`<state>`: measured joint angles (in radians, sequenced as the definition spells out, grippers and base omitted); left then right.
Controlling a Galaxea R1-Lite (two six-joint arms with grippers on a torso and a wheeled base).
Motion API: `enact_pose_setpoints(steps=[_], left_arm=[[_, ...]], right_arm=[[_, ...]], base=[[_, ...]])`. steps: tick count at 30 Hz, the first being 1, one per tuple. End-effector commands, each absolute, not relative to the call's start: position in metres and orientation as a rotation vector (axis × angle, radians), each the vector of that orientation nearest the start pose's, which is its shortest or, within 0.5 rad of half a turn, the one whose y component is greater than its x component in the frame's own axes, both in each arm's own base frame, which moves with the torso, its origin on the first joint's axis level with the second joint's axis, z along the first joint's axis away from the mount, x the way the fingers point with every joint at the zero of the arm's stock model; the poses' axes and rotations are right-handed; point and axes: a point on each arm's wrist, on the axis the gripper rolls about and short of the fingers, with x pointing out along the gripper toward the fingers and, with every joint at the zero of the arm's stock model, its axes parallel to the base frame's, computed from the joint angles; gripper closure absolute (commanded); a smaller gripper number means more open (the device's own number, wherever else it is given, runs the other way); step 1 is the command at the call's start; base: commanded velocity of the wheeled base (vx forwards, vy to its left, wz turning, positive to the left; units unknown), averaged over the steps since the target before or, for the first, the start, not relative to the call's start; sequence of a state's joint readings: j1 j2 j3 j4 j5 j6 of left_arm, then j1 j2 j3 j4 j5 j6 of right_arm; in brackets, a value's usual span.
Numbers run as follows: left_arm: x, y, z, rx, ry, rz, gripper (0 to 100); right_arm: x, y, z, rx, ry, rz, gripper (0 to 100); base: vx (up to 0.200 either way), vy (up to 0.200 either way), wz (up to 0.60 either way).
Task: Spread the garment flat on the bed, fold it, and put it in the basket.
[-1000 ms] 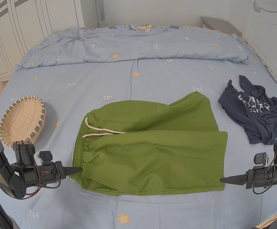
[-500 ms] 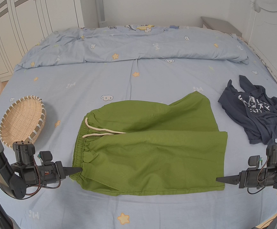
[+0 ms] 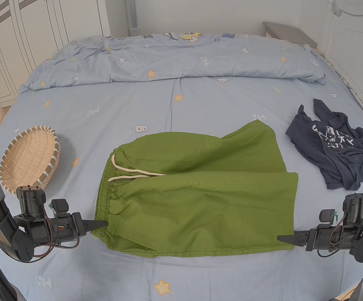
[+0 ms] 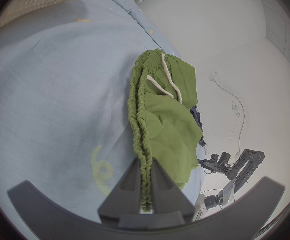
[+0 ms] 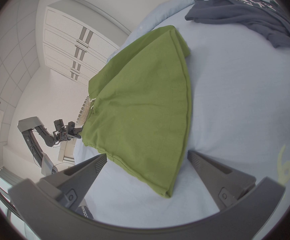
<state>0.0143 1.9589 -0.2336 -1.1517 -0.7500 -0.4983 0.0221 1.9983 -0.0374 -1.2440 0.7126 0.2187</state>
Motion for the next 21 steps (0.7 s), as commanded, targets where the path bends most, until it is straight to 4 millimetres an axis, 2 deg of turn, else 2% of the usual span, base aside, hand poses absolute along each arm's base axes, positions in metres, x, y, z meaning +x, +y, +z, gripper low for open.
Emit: enact_pose_setpoints(steps=[1,16,17,21], left_arm=[[0.242,-0.012,0.042,-0.682,0.714,-0.570,100],[0.242,-0.012,0.042,-0.682,0.714,-0.570,100],[0.242,-0.012,0.042,-0.683,0.713,-0.569,100],[0.242,-0.012,0.043,-0.681,0.709,-0.571,100]], right_arm=[[0.197,0.027,-0.001,0.464,0.844,0.649,0],[0.197,0.029,0.001,0.477,0.842,0.655,0],[0.198,0.029,0.002,0.482,0.839,0.653,100],[0.197,0.027,0.009,0.489,0.814,0.650,100]], base=[[0.000,0.000,0.00],[0.000,0.000,0.00],[0.000,0.000,0.00],[0.000,0.000,0.00]])
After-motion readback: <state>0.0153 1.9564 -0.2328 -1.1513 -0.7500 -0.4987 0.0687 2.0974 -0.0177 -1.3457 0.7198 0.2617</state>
